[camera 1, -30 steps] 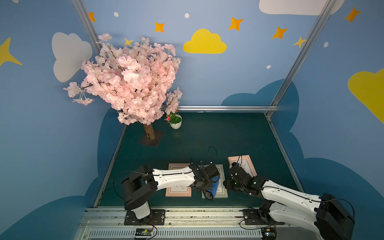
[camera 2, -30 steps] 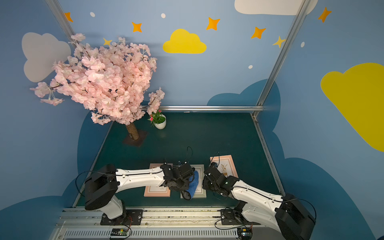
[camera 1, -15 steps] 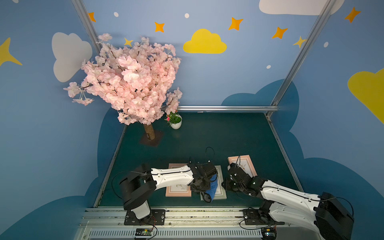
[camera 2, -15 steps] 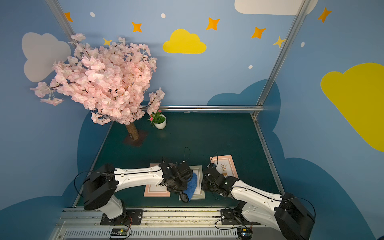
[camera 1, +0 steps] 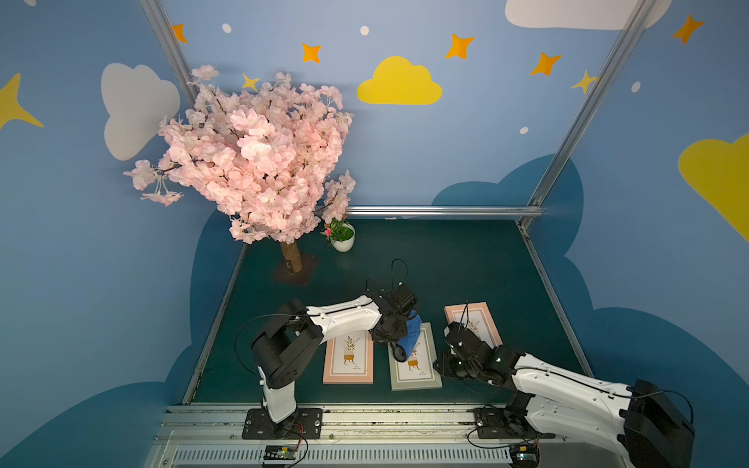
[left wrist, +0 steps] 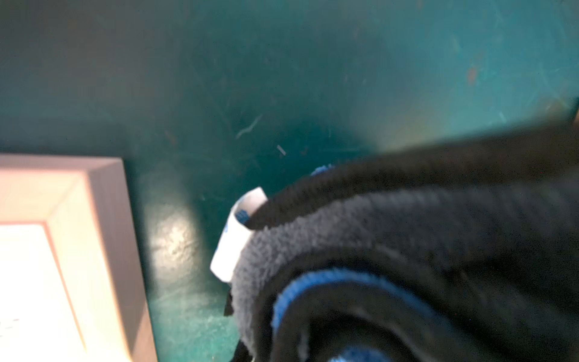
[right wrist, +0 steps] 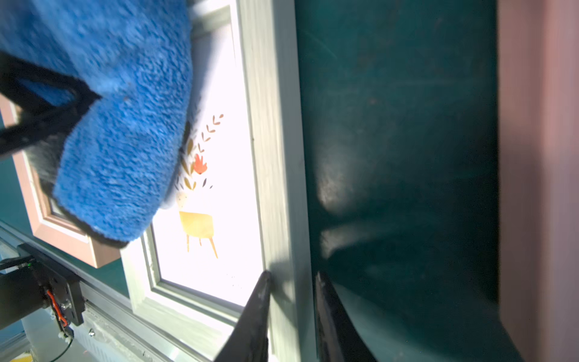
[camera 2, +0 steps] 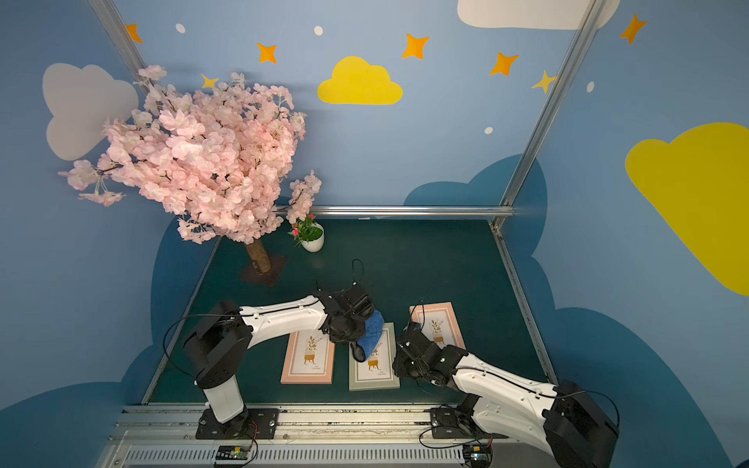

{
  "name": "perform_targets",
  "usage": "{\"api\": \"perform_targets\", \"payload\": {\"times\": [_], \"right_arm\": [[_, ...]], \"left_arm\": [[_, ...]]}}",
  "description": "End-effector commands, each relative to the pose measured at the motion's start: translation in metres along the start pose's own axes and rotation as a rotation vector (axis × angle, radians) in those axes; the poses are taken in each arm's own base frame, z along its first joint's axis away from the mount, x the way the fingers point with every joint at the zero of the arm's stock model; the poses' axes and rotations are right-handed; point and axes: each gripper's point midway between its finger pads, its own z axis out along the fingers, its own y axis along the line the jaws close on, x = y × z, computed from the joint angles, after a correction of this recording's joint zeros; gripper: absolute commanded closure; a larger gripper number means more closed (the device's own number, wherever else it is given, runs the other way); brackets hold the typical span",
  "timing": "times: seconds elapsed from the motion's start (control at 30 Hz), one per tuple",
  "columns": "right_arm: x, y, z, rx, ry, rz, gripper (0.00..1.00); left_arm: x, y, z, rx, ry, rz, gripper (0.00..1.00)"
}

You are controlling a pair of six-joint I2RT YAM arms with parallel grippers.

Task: Wipe the picture frame with a cloth
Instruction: Wipe the dirt from the picture frame.

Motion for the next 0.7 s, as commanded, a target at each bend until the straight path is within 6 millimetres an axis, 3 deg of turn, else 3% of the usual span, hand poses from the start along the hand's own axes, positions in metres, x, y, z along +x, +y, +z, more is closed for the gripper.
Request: {"api": "perform_targets", "payload": {"times": [0.0, 0.4, 0.67], "right_arm": [[0.013, -0.016, 0.002, 0.048, 0.042, 0.003, 0.72], [0.008, -0.006, 0.005, 0.017, 0.032, 0.000, 0.72], [0.007, -0.004, 0.006, 0.016, 0.029, 0.010, 0.73]], "left_arm": [[0.006, -0.002, 0.016, 0.005, 0.011, 0.043, 0.97], [0.054, 0.016, 0.011, -0.071, 0.077, 0.084, 0.97], [0.102, 0.010, 0.004, -0.105, 0.115, 0.110, 0.97]]}}
